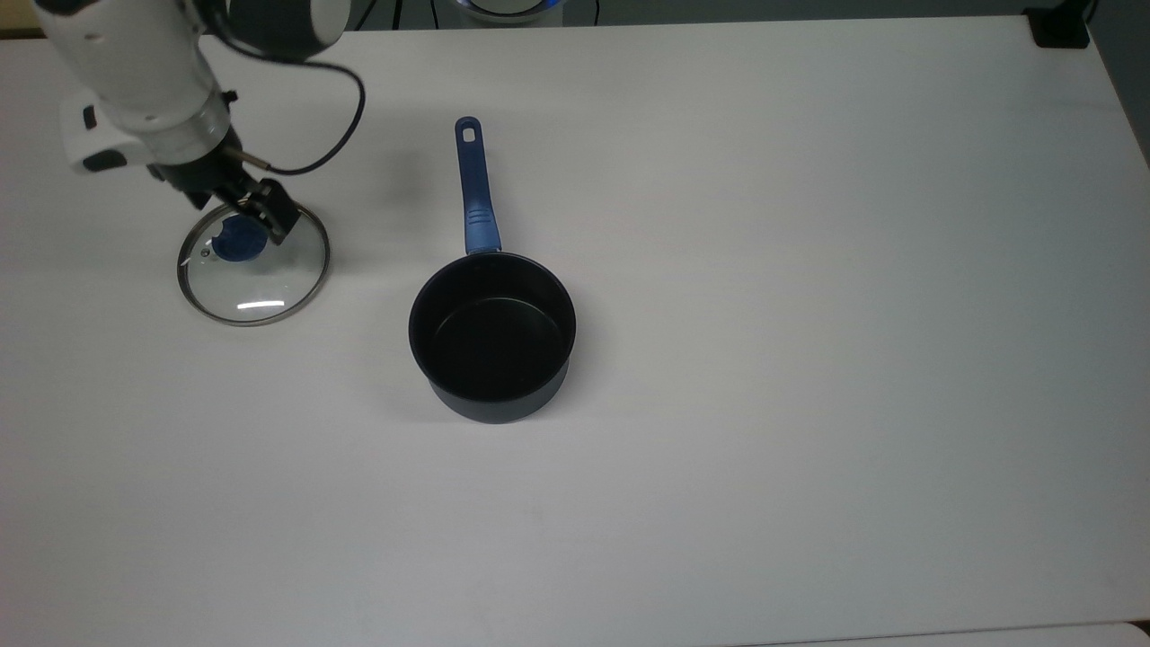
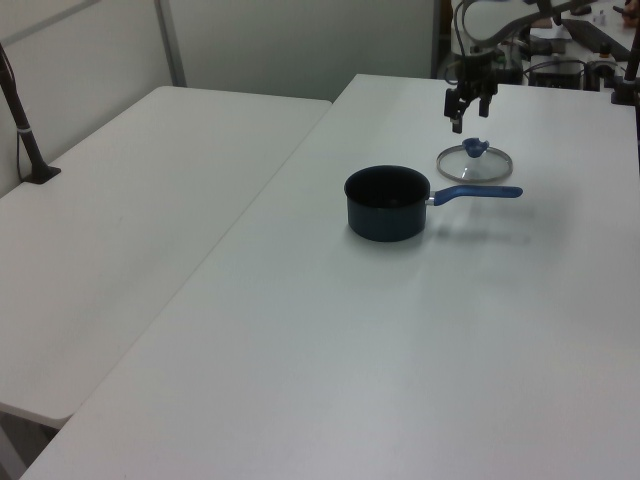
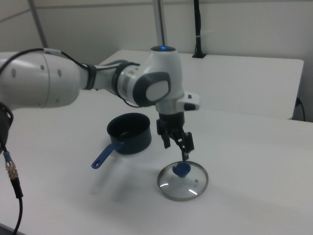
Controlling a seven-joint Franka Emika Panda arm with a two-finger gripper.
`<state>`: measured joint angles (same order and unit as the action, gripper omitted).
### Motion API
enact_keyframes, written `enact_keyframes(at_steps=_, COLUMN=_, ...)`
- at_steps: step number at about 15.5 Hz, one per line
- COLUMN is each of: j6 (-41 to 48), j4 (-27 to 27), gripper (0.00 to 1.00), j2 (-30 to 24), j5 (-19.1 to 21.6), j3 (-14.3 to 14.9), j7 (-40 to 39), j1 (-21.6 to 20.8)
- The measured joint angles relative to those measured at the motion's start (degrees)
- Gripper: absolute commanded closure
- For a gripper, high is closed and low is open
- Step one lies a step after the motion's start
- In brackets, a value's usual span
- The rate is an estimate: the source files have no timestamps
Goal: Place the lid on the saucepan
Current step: 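Move the gripper over the glass lid and lower onto its blue knob, then close the gripper on the blue knob of the glass lid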
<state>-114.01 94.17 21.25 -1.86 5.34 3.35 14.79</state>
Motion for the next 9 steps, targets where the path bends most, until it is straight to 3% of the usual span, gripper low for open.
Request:
enact_keyframes(at_steps=7, j6=-1.7, j4=0.3, gripper=0.00, j2=3.3, j5=0.0, j3=0.0, j7=-7.8, j1=3.0)
enact_keyframes(at_steps=9, j6=-4.8, j4=1.2, gripper=0.05, j2=3.8, j5=0.0, j3=0.0, j7=-7.8, j1=3.0)
